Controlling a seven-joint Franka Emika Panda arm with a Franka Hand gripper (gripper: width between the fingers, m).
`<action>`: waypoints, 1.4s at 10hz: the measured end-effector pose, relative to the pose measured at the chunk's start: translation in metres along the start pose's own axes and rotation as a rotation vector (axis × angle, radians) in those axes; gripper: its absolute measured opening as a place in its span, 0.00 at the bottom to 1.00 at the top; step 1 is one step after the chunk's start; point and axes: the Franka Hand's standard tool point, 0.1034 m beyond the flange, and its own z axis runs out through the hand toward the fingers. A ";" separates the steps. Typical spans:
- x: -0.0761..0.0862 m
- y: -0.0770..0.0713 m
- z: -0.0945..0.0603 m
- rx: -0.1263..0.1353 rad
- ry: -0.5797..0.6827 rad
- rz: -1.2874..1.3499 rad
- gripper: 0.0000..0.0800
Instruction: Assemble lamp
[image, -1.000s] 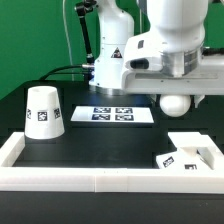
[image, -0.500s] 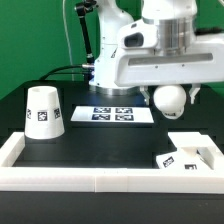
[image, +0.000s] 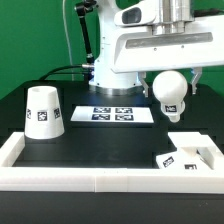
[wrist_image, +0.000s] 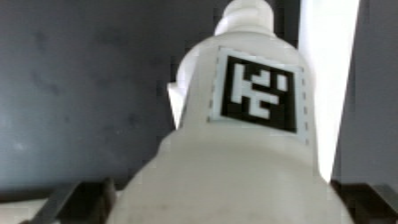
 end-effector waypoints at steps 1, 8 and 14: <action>-0.001 0.002 0.002 -0.008 0.031 -0.057 0.72; 0.035 0.015 -0.014 -0.039 0.090 -0.299 0.72; 0.063 0.010 -0.033 -0.054 0.219 -0.383 0.72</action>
Offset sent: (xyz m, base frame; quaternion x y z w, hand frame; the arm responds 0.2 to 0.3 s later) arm 0.0219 -0.0189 0.0233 -0.0224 0.0169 -0.1205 0.9923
